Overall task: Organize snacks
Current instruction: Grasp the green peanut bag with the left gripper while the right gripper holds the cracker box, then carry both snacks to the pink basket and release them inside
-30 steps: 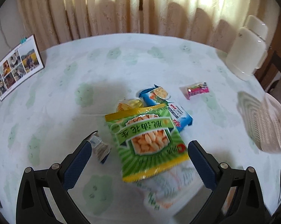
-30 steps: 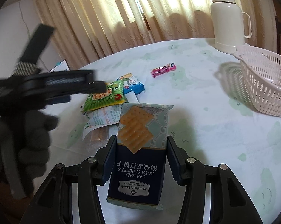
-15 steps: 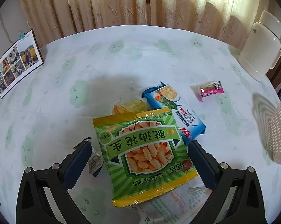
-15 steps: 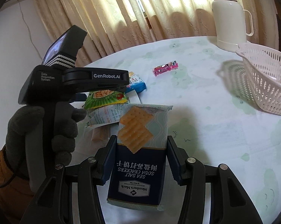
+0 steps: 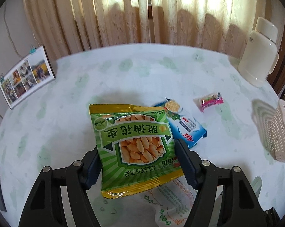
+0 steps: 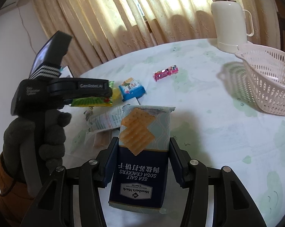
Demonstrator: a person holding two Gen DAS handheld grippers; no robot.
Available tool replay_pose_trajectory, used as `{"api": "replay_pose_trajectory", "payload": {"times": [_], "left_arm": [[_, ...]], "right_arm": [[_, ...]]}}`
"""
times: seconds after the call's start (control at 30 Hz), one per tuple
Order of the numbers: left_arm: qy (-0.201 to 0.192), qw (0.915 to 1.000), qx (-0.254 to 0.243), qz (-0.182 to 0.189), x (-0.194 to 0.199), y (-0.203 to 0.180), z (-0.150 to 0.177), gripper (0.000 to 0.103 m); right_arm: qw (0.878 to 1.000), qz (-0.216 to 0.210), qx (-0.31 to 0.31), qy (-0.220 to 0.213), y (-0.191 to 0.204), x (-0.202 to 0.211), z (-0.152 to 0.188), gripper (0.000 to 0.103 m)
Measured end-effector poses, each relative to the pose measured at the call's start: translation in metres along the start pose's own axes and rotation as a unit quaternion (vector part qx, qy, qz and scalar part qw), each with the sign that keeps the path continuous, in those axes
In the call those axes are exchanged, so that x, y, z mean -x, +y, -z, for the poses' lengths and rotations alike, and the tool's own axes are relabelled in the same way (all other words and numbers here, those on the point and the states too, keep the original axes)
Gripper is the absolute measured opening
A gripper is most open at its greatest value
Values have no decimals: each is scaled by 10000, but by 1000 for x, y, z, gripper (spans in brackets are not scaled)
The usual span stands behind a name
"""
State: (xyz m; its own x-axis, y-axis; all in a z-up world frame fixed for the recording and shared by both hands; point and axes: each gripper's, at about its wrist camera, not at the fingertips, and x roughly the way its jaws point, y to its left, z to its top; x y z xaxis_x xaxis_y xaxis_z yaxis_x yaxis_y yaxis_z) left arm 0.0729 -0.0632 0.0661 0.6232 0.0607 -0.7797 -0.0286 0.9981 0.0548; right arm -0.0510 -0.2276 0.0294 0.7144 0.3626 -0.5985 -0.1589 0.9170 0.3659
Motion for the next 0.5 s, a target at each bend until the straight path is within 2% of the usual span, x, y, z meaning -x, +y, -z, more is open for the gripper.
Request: {"api": "replay_pose_trajectory", "payload": {"times": [0.23,0.5], "left_arm": [[-208,9997,-98,105,18,-2,2,69],[-214,9992,-201,269,24,-8,7,69]], "right_arm": [[9996,-9,-168,-243,-7,12,-4,52],[9955,362,-422,-764,-34,46,-24,52]]}}
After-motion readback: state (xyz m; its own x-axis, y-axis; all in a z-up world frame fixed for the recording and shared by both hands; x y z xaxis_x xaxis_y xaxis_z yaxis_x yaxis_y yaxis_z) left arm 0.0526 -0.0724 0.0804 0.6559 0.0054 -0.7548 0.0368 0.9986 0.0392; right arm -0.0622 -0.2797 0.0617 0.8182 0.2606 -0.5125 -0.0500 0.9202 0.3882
